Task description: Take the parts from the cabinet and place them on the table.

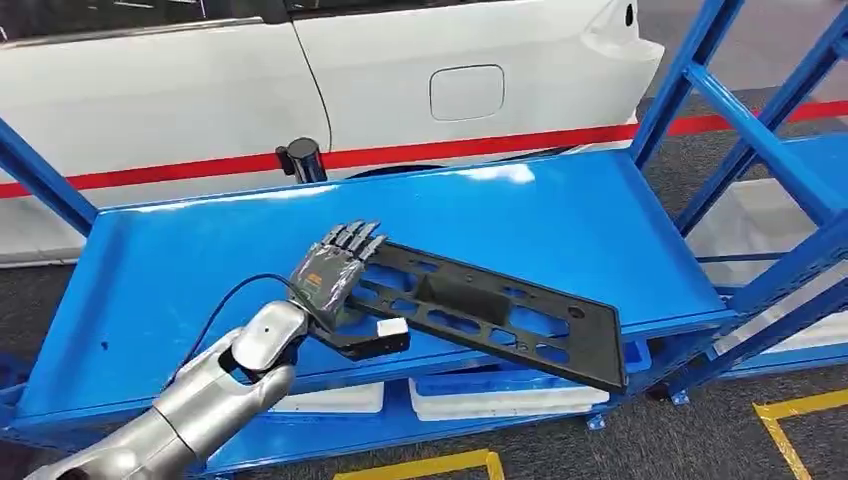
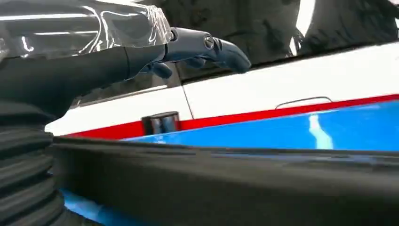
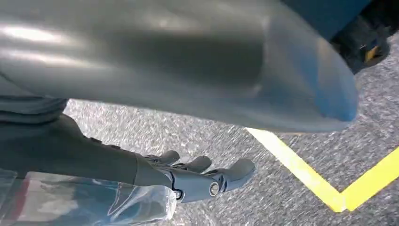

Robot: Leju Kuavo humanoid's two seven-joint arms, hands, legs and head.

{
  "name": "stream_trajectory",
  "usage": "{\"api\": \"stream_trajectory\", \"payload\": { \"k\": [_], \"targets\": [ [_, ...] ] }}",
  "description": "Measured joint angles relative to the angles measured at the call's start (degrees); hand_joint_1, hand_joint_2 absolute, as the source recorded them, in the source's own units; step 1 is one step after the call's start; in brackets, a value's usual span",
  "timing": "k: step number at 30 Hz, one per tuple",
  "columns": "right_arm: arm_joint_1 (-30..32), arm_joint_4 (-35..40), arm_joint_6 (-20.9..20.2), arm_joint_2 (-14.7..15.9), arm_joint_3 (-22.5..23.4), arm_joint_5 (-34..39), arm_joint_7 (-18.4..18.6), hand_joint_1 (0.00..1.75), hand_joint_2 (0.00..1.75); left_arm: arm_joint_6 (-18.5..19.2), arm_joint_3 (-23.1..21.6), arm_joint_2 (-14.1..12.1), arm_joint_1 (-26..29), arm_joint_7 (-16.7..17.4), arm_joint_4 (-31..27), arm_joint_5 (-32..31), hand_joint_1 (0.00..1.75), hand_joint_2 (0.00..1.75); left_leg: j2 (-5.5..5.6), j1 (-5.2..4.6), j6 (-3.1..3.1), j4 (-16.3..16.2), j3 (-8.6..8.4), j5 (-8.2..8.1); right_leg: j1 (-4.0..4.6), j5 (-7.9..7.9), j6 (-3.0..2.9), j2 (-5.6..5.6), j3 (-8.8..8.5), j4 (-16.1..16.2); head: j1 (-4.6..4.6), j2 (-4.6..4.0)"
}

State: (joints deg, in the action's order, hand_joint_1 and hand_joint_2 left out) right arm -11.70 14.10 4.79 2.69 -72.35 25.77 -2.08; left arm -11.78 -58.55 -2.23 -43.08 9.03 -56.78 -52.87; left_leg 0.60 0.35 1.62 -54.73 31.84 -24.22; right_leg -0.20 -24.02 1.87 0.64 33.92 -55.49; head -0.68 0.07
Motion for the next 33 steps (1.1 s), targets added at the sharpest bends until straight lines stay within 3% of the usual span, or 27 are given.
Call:
{"api": "stream_trajectory", "payload": {
  "k": [2,3,5,6,7,8,10,11,12,13,15,16,17,18,20,21,22,23,24,26,27,28,31,32,33],
  "targets": [
    [-0.22,0.0,0.0,0.07,-0.11,-0.09,0.02,0.0,0.0,0.28,-0.04,0.33,-0.71,-0.11,1.33,0.15,0.0,1.75,-0.16,0.23,-0.66,-1.42,0.67,-1.29,-0.43,0.31,-0.81,-0.05,-0.11,0.31,0.0,0.0],
    [-0.28,0.0,0.0,0.15,-0.11,-0.15,0.02,0.0,0.0,0.46,-0.09,0.48,-1.05,-0.2,1.88,0.35,0.0,1.75,-0.23,0.22,-0.89,-4.82,2.14,-3.31,-0.43,0.31,-1.23,-0.07,-0.1,0.3,0.2,0.0],
    [-0.32,0.0,-0.07,0.13,-0.15,-0.5,0.04,0.0,0.0,0.83,-0.24,0.89,-1.25,-0.52,3.31,0.44,0.0,1.75,-0.23,0.28,-1.15,-14.77,6.72,-7.52,-0.36,0.3,-1.41,-0.07,-0.07,0.28,0.24,0.0],
    [-0.29,0.0,-0.22,0.13,-0.24,-0.59,0.15,0.0,0.0,0.94,-0.28,1.14,-1.3,-0.65,3.99,0.44,0.0,1.75,-0.23,0.27,-1.15,-18.45,8.53,-8.55,-0.3,0.28,-1.43,-0.08,-0.08,0.28,0.26,0.0],
    [-0.27,0.0,-0.22,0.13,-0.31,-0.61,0.22,0.0,0.0,1.01,-0.35,1.37,-1.5,-0.72,4.52,0.44,0.0,1.75,-0.24,0.28,-1.16,-19.74,9.26,-8.37,-0.28,0.28,-1.43,-0.1,-0.11,0.27,0.26,0.0],
    [-0.29,0.0,-0.26,0.13,-0.33,-0.7,0.22,0.0,0.0,1.16,-0.42,1.62,-1.77,-0.81,4.96,0.44,0.0,1.75,-0.23,0.27,-1.03,-18.03,8.57,-6.9,-0.27,0.28,-1.43,-0.09,-0.2,0.27,0.26,0.0],
    [-0.41,0.0,-0.39,0.13,-0.35,-0.81,0.26,0.0,0.0,1.42,-0.59,2.18,-2.43,-0.87,6.2,0.7,0.0,1.75,-0.24,0.17,-0.49,-7.93,3.62,-1.97,-0.24,0.26,-1.39,-0.07,-0.5,0.28,0.26,0.0],
    [-0.48,0.0,-0.39,0.11,-0.35,-1.11,0.26,0.0,0.0,1.62,-0.7,2.42,-2.84,-0.87,6.66,1.0,0.14,1.75,-0.28,-0.02,0.05,-2.53,0.86,-0.14,-0.22,0.26,-1.35,-0.06,-0.59,0.28,0.26,0.0],
    [-0.58,0.02,-0.44,0.04,-0.35,-1.22,0.26,0.0,0.0,1.86,-0.79,2.68,-3.19,-0.9,7.23,1.27,1.68,1.75,-0.35,-0.42,0.32,0.02,-0.03,-0.45,0.19,0.16,-1.15,0.0,-0.51,0.15,0.26,0.0],
    [-0.64,0.02,-0.48,0.04,-0.35,-1.31,0.28,0.0,0.0,2.23,-0.85,3.04,-3.46,-0.98,7.71,1.6,1.75,1.75,-0.35,-0.43,0.26,0.0,-0.02,-0.16,0.06,0.23,-0.87,-0.01,-0.45,0.25,0.24,0.0],
    [-0.7,0.02,-0.59,0.02,-0.35,-1.75,0.57,0.0,0.0,2.64,-0.98,3.51,-3.64,-1.14,9.17,2.07,1.75,1.75,-0.3,-0.63,0.61,-0.03,0.02,-0.04,-0.22,0.41,-0.24,-0.04,-0.55,0.49,0.24,0.0],
    [-0.78,0.02,-0.59,0.02,-0.35,-1.77,0.72,0.0,0.0,2.73,-0.98,3.61,-3.76,-1.2,9.55,2.08,1.75,1.75,-0.29,-0.31,1.05,0.45,-0.14,0.38,0.07,0.44,0.17,-0.04,-0.56,0.51,0.24,0.0],
    [-0.78,0.02,-0.57,0.04,-0.35,-1.79,0.83,0.0,0.0,2.82,-1.01,3.78,-4.03,-1.29,9.92,2.1,1.75,1.75,-0.38,0.01,1.29,0.76,-0.55,0.79,-0.32,-0.19,0.41,-0.11,-0.35,-0.33,0.26,0.0],
    [-0.79,0.02,-0.57,0.04,-0.35,-1.9,0.9,0.0,0.0,2.91,-1.03,3.93,-4.14,-1.49,10.36,2.34,1.75,1.75,-0.35,0.12,1.47,0.83,-0.55,0.9,-0.27,-1.92,0.75,-0.12,0.58,-2.45,0.13,0.0],
    [-0.82,0.02,-0.59,0.02,-0.35,-2.3,1.03,0.0,0.0,2.91,-1.14,4.31,-4.07,-1.88,11.45,2.73,1.75,1.75,-0.37,0.13,1.61,0.77,-0.39,0.98,-0.55,-6.82,1.35,-0.12,4.98,-12.17,0.02,0.0],
    [-0.79,0.02,-0.59,0.02,-0.35,-2.36,1.05,0.0,0.0,2.69,-1.16,4.52,-4.21,-1.97,11.97,3.02,1.75,1.75,-0.36,0.13,1.61,0.74,-0.31,0.98,-0.66,-8.26,1.66,-0.12,6.97,-16.45,0.02,0.0],
    [-0.75,0.02,-0.59,0.02,-0.35,-2.47,1.07,0.0,0.0,2.42,-1.16,4.74,-4.39,-2.05,12.32,3.06,1.75,1.75,-0.35,0.15,1.6,0.74,-0.34,0.97,-0.81,-8.2,1.86,-0.13,7.85,-18.21,0.02,0.0],
    [-0.75,0.02,-0.59,0.02,-0.35,-2.6,1.07,0.0,0.0,2.29,-1.16,4.79,-4.61,-2.08,12.65,3.06,1.75,1.75,-0.33,0.23,1.54,0.72,-0.41,0.94,-0.99,-7.0,2.02,-0.13,7.43,-17.09,0.0,0.0],
    [-0.77,0.02,-0.59,0.04,-0.35,-2.89,1.09,0.0,0.0,2.1,-1.16,4.96,-4.77,-2.21,13.0,3.19,1.75,1.75,-0.29,0.31,1.43,0.7,-0.56,0.86,-1.14,-4.68,2.09,-0.15,5.58,-13.35,0.0,0.0],
    [-0.8,0.02,-0.59,0.07,-0.35,-3.06,1.09,0.0,0.0,1.7,-1.16,5.24,-5.14,-2.34,13.37,3.56,1.75,1.75,-0.19,0.54,0.88,0.55,-0.94,0.49,-1.48,0.43,2.32,-0.22,-0.08,-2.19,0.0,0.0],
    [-0.86,0.02,-0.61,-0.02,-0.35,-3.13,1.09,0.0,0.0,1.62,-1.16,5.31,-5.41,-2.36,13.66,3.63,1.75,1.75,-0.1,0.15,0.5,0.43,-0.86,0.27,-1.36,-0.22,2.38,-0.14,-1.4,0.23,-0.02,0.0],
    [-0.93,0.02,-0.65,-0.04,-0.35,-3.21,1.09,0.0,0.0,1.55,-1.16,5.37,-5.73,-2.36,13.92,3.74,1.75,1.75,0.01,0.06,0.25,0.35,-0.73,0.26,-1.15,-0.05,1.6,0.01,-1.24,0.5,0.09,0.0],
    [-0.92,0.02,-0.83,-0.09,-0.35,-3.67,1.09,0.0,0.0,1.29,-1.16,5.46,-6.0,-2.36,14.6,3.91,1.75,1.75,0.13,0.26,-0.66,0.81,-1.01,0.39,-0.95,-0.12,0.47,-0.04,-1.33,0.54,0.11,0.0],
    [-0.99,0.02,-0.83,-0.15,-0.35,-3.76,1.09,0.0,0.0,1.09,-1.16,5.46,-6.13,-2.36,14.86,3.93,1.75,1.75,0.09,0.48,-0.98,0.35,-0.71,-0.14,-1.28,0.16,-0.17,-0.27,-1.42,0.75,0.11,0.0],
    [-1.06,0.02,-0.83,-0.11,-0.35,-3.93,1.09,0.0,0.0,0.87,-1.18,5.46,-6.32,-2.47,15.08,4.07,1.75,1.75,-0.11,0.5,-1.17,-2.02,0.19,-1.78,-1.21,0.14,-0.47,-0.3,-1.4,0.75,0.15,0.0]
  ]
}}
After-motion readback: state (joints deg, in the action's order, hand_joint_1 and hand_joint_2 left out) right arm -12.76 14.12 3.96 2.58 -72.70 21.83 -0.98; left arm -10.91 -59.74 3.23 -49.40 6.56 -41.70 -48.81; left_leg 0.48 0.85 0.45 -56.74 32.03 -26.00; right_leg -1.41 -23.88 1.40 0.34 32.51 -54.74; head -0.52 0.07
